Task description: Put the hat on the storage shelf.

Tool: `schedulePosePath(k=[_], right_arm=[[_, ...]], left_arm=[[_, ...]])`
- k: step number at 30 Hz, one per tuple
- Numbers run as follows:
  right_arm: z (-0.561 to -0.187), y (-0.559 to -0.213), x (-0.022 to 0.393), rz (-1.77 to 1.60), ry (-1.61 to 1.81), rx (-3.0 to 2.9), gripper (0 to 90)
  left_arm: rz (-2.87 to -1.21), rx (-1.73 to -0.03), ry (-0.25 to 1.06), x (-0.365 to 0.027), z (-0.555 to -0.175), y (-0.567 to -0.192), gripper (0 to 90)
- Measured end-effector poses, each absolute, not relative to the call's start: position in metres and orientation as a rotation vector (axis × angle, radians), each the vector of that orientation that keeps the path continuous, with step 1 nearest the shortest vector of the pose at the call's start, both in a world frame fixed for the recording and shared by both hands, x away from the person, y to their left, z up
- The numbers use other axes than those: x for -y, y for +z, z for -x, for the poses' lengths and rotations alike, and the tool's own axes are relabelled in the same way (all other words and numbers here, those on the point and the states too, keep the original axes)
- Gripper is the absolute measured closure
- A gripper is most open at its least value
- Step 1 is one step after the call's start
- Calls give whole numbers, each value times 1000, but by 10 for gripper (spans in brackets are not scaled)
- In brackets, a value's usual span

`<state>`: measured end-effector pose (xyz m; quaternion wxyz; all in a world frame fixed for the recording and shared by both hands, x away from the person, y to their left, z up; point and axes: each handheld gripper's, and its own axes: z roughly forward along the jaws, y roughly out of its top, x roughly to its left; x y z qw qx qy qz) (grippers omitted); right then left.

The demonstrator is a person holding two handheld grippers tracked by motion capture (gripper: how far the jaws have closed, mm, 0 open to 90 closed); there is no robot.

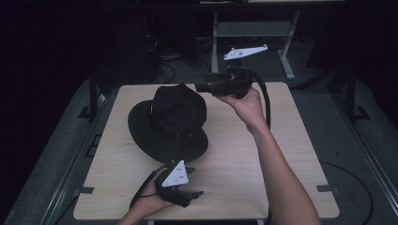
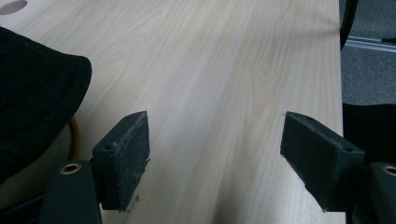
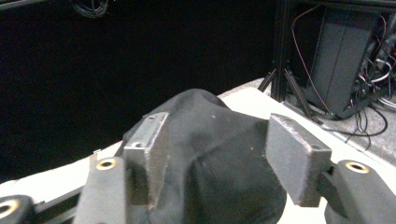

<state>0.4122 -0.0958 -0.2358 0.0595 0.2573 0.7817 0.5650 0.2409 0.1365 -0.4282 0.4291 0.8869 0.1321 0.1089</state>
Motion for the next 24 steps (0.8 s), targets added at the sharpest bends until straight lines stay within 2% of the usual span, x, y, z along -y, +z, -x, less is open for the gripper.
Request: schedulePosePath(k=[24], right_arm=[[-383,-263,161,-926,1675,-2282,267]], left_arm=[[-2214,-319,284,-135,-240,-430,219]])
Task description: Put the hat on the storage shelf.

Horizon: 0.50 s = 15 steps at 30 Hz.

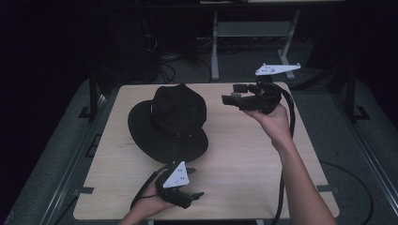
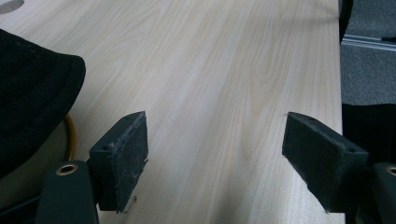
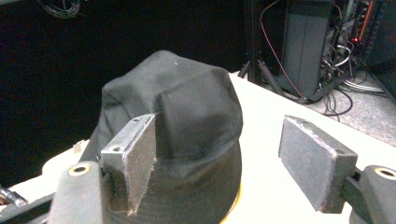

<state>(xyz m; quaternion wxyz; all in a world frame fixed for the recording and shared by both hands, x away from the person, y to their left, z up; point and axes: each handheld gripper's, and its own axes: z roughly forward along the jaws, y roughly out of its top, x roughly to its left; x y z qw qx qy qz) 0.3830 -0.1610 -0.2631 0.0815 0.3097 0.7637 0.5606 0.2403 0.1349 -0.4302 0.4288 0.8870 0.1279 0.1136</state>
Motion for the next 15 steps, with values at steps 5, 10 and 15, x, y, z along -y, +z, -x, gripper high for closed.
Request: schedulePosePath(k=[5,10,15], right_arm=[[-379,-271,168,-950,1665,-2273,254],[-374,-276,175,-962,1653,-2269,245],[-366,-282,186,-983,1657,-2251,242]], left_arm=[[-2215,-314,286,-135,-240,-430,219],[-2219,-313,285,-135,-240,-431,219],[-2219,-314,277,-134,-239,-432,219]])
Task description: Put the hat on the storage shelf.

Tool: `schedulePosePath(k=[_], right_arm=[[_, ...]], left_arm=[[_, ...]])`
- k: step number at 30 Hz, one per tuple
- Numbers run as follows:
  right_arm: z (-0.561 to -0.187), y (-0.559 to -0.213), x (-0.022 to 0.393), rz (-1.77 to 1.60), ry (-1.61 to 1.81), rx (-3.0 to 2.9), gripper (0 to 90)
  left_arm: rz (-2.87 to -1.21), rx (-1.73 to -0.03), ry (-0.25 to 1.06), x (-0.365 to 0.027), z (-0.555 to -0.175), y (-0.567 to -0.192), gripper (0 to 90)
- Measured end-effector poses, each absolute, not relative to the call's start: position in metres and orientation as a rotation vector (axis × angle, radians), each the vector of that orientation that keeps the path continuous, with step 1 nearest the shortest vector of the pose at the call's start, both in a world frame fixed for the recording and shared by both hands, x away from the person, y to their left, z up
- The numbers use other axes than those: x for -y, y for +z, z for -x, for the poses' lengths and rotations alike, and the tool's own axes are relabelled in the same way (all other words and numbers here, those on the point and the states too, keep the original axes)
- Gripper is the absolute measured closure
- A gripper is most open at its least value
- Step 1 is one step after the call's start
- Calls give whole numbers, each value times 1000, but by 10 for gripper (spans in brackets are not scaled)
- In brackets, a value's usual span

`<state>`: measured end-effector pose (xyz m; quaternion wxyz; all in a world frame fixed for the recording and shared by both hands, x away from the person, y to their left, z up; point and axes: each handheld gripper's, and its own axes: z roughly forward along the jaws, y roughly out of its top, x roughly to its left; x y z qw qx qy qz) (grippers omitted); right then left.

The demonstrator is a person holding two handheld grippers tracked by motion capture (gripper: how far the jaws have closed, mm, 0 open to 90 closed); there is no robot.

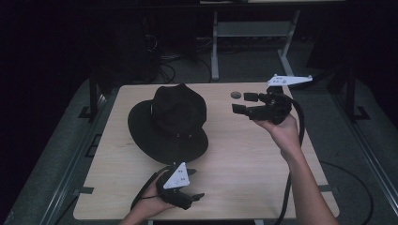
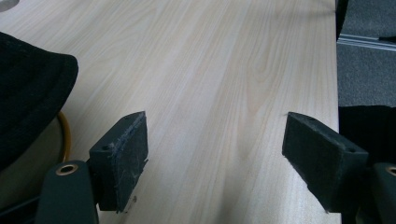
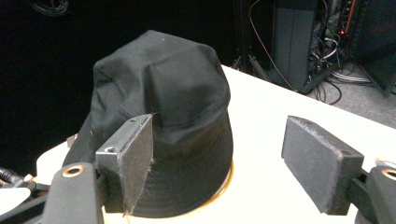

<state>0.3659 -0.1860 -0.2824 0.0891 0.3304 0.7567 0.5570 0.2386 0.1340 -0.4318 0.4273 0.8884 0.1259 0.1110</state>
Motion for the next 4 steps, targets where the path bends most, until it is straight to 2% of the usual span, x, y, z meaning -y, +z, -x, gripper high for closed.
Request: schedulePosePath(k=[4], right_arm=[[-362,-287,195,-1009,1653,-2243,225]], left_arm=[[-2225,-314,283,-134,-237,-433,219]])
